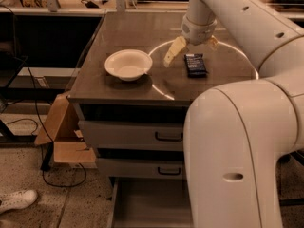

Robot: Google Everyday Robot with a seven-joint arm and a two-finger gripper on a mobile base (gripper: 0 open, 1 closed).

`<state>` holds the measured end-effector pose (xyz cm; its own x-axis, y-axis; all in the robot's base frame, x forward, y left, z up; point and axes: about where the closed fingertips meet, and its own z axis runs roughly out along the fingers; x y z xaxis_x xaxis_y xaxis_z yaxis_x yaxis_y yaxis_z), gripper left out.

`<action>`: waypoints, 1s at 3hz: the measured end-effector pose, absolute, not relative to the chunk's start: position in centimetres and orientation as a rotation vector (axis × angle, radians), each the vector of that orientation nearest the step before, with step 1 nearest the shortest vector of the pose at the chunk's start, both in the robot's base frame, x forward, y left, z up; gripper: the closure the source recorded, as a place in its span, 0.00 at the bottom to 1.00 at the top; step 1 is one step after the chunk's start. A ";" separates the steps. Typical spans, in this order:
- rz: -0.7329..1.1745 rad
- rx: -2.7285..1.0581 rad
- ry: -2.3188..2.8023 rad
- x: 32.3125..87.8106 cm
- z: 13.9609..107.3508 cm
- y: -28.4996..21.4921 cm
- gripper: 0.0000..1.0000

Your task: Place rxbar blueberry into bottom drawer

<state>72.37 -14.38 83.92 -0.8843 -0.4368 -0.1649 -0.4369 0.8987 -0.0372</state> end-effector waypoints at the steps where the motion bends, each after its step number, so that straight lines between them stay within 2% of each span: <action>1: 0.032 -0.635 2.914 72.7 82.6 -15.9 0.00; 2: 0.058 -0.607 2.939 72.8 81.2 -17.2 0.00; 3: 0.059 -0.608 2.935 73.0 81.0 -17.1 0.18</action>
Offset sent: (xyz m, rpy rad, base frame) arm 0.0029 -0.0498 -0.0330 0.0466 0.0812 -0.0715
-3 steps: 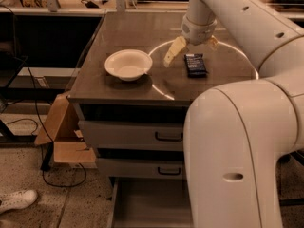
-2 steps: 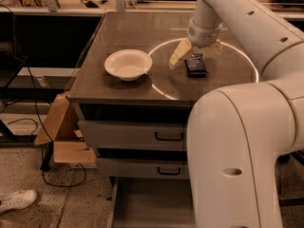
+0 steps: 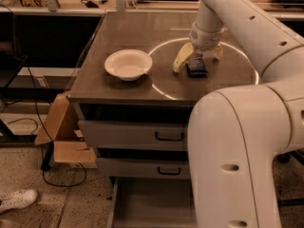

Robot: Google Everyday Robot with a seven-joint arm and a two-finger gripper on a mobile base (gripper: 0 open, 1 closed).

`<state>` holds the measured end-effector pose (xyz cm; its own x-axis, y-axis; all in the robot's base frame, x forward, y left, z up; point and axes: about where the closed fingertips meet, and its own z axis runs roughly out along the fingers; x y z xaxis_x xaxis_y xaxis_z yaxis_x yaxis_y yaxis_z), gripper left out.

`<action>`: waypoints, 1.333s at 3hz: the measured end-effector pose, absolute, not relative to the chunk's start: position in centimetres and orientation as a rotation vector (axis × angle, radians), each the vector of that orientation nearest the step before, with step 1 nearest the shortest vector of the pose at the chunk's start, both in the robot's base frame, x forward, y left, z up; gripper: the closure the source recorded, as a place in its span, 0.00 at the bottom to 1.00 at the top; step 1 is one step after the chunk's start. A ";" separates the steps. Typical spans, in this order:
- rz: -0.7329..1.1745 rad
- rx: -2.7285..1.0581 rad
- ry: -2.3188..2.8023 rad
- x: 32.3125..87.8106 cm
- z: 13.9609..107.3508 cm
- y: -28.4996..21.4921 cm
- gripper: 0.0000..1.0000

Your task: Place rxbar blueberry into bottom drawer

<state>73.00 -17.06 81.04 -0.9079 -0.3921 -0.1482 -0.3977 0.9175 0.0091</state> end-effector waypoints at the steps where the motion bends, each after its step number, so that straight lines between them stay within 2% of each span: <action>1: 0.059 -0.608 2.935 73.0 81.0 -17.1 0.42; 3: 0.059 -0.608 2.935 73.0 81.0 -17.1 0.88; 4: 0.059 -0.608 2.935 73.0 81.0 -17.1 1.00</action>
Offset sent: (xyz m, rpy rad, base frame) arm 0.0000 0.0000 0.0000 0.0000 0.0000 0.0000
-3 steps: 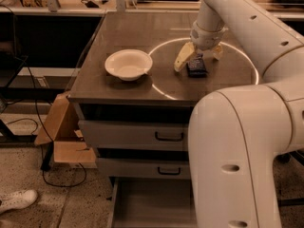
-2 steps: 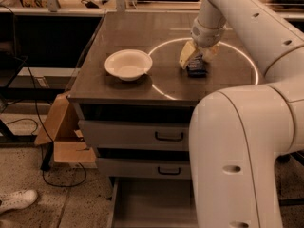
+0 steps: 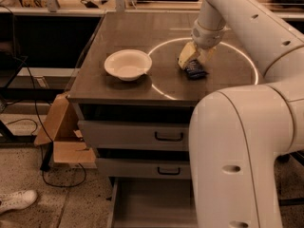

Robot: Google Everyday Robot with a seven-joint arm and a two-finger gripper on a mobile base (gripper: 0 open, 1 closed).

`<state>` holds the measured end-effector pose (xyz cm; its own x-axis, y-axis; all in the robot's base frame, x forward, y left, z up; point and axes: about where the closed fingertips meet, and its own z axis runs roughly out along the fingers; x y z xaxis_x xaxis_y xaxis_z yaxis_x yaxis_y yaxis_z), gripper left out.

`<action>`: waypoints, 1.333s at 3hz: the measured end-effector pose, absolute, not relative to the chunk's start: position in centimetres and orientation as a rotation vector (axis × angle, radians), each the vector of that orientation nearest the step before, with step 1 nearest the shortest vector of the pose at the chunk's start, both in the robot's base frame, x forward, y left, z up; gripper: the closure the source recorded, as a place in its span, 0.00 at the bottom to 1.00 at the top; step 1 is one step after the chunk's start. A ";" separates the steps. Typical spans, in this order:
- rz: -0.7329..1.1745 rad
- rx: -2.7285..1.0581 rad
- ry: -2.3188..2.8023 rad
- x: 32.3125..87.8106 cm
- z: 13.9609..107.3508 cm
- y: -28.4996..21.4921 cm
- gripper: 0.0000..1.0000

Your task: Place rxbar blueberry into bottom drawer

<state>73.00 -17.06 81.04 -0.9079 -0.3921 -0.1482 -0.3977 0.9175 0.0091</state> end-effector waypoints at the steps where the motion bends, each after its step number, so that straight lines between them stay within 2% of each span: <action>1: 0.059 -0.608 2.935 73.0 81.0 -17.1 1.00; 3: 0.059 -0.608 2.935 73.0 82.7 -17.1 1.00; 4: 0.117 -0.610 2.832 72.5 85.4 -18.6 1.00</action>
Offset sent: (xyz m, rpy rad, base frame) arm 0.0011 -0.0082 0.0301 0.0698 -0.1196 0.0072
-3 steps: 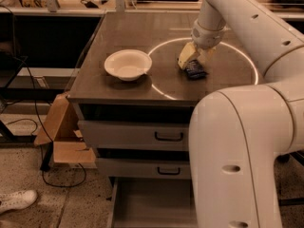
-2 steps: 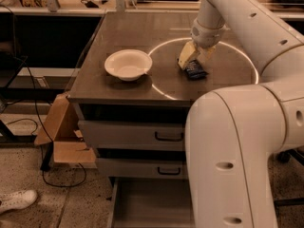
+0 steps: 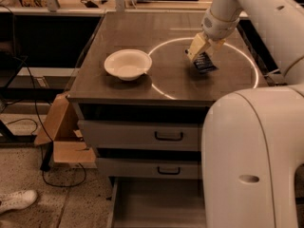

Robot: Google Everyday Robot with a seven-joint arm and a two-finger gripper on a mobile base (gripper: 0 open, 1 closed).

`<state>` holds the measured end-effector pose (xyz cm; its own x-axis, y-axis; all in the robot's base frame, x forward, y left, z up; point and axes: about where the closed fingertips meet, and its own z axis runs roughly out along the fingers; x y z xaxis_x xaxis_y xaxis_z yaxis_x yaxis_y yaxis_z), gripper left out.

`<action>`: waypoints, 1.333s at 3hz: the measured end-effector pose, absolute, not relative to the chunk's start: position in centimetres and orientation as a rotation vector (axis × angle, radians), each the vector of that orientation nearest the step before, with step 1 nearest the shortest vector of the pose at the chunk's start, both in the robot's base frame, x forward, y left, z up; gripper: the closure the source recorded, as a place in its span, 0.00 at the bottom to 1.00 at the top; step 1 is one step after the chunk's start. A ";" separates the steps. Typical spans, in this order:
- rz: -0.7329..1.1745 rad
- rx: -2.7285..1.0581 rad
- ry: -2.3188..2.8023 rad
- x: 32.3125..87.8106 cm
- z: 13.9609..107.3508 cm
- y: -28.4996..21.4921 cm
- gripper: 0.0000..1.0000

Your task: Place rxbar blueberry into bottom drawer

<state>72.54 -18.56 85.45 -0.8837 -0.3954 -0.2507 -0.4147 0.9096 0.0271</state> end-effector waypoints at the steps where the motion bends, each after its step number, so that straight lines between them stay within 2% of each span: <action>1: 0.158 -0.604 2.748 71.3 88.4 -20.2 1.00; 4: 0.174 -0.611 2.695 67.6 91.3 -22.1 1.00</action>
Offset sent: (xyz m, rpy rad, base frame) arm -0.0672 -0.0478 0.0849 0.1088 -0.1966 0.0538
